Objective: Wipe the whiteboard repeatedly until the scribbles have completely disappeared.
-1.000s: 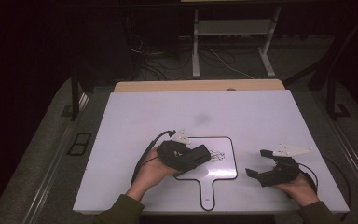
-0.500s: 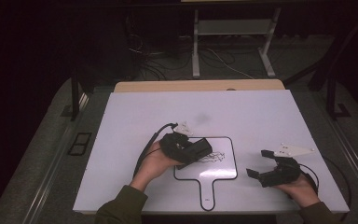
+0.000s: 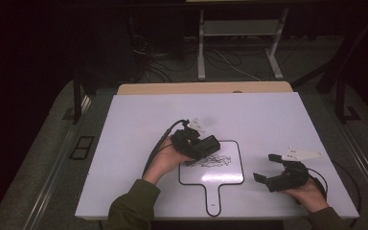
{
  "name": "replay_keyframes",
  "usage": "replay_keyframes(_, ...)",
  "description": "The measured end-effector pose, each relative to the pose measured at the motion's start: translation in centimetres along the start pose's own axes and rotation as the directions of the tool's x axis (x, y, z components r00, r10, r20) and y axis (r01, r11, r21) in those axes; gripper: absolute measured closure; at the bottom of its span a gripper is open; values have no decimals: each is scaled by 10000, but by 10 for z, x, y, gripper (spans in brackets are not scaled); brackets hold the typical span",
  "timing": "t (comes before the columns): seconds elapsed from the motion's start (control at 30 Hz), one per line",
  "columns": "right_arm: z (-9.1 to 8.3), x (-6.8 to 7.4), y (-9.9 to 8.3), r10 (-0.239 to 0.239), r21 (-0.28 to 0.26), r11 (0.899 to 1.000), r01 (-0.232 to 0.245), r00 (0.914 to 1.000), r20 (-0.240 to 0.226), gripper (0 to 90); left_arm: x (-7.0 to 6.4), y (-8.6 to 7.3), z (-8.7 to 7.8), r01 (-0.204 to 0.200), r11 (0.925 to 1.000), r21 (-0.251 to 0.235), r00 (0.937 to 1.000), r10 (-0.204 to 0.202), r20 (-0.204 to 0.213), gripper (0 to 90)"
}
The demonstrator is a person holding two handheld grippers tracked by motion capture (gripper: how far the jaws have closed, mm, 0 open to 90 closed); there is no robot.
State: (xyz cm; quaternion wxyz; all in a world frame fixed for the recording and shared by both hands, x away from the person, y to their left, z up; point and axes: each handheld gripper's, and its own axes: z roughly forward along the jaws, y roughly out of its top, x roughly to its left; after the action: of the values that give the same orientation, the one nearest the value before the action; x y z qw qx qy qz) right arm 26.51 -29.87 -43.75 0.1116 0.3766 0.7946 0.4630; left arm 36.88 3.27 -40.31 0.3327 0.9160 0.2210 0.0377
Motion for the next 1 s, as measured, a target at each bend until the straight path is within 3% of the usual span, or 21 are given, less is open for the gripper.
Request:
replay_keyframes(0.3, -1, 1, 0, -54, -16, 10000, 53, 10000, -11, 0, 6, -3, 9, -205, 9983, 549, 9990, 226, -384, 392)
replay_keyframes(0.53, -2, 0, -1, -47, -20, 10000, 47, 10000, 14, 0, 13, -12, 5, -40, 9971, 765, 9968, 101, -791, 392)
replay_keyframes(1.0, -3, 0, -1, -15, -4, 10000, 15, 10000, 36, 0, 22, -27, -3, 322, 9958, 858, 9938, -228, -1085, 392)
